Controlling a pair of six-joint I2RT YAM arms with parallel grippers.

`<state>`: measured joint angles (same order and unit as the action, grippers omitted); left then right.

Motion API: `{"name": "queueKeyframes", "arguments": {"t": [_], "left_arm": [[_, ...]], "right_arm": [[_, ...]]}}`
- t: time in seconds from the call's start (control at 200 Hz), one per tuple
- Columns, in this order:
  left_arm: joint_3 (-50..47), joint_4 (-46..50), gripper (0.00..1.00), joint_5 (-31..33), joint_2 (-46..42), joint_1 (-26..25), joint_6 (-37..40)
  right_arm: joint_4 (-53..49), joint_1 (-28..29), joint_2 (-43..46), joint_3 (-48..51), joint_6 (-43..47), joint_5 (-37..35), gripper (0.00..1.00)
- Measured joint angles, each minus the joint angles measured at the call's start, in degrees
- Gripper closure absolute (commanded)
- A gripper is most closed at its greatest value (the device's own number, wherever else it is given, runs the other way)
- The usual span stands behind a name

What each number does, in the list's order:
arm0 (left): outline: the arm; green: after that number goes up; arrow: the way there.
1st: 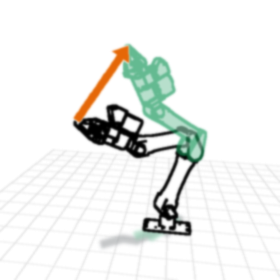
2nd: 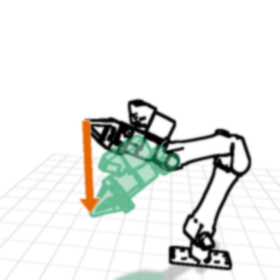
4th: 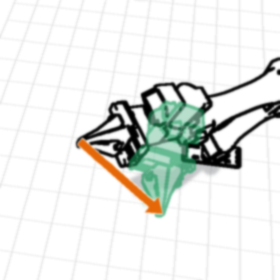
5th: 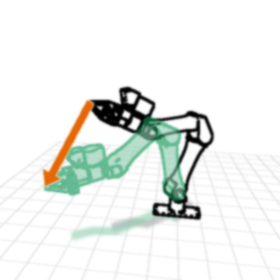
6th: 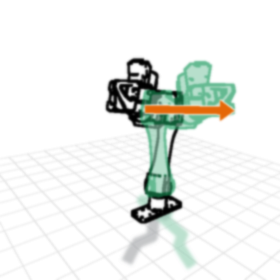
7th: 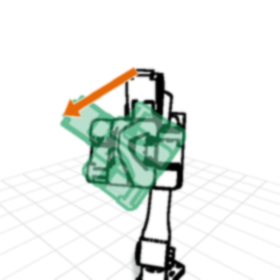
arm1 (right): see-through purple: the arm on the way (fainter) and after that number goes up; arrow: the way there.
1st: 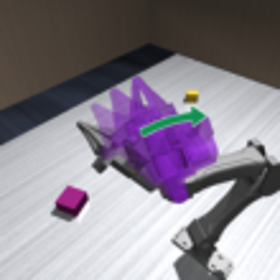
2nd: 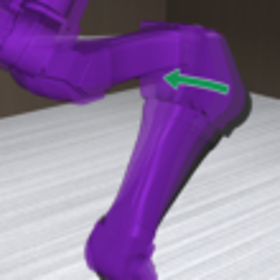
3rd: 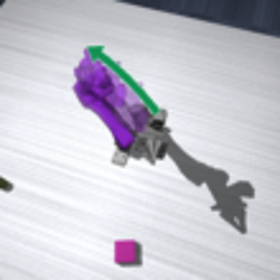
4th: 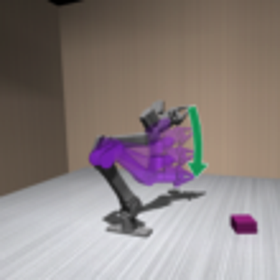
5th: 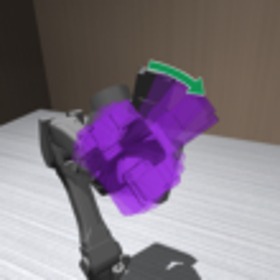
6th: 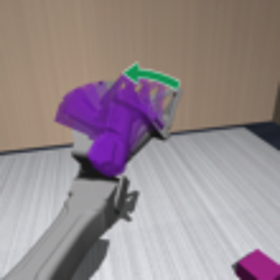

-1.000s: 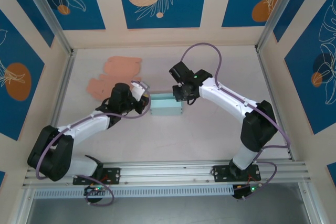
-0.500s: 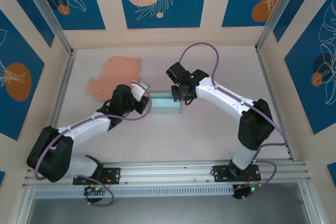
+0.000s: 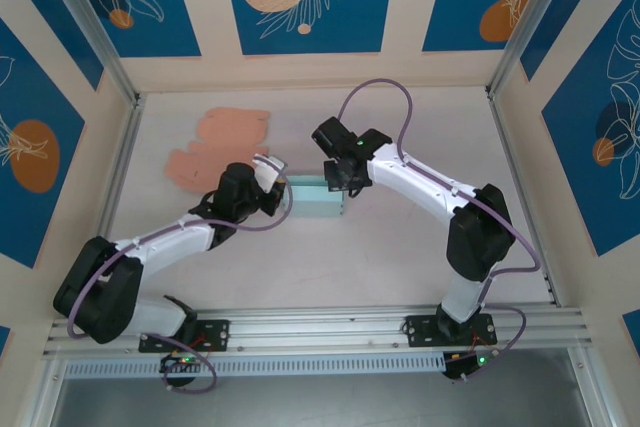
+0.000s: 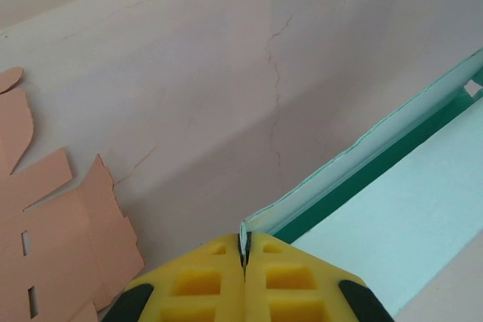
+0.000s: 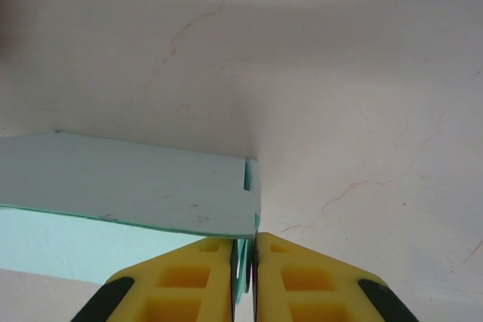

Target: Fold the paper box

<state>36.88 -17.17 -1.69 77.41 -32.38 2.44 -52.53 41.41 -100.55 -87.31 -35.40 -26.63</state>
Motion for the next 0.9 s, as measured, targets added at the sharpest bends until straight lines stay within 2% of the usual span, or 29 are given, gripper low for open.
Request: {"name": "queueKeyframes", "arguments": {"t": [0.45, 0.655, 0.82, 0.9], "left_arm": [[0.0, -0.76, 1.0, 2.47, 0.57, -0.9, 0.0], [0.0, -0.83, 1.0, 3.3, 0.59, -1.18, -0.02], [0.0, -0.92, 1.0, 3.56, 0.74, -1.18, -0.63], [0.02, -0.9, 1.0, 3.69, 0.79, -1.2, -1.05]], "right_arm": [[-0.9, -0.09, -1.6, -1.75, -1.09, -0.44, 0.84], [-0.85, 0.81, -1.68, -1.55, -2.16, -3.02, 0.88], [0.63, 2.75, -1.31, 0.17, -2.49, -7.45, 0.99], [1.7, 3.63, -0.9, 1.4, -2.91, -9.44, 1.0]]}}
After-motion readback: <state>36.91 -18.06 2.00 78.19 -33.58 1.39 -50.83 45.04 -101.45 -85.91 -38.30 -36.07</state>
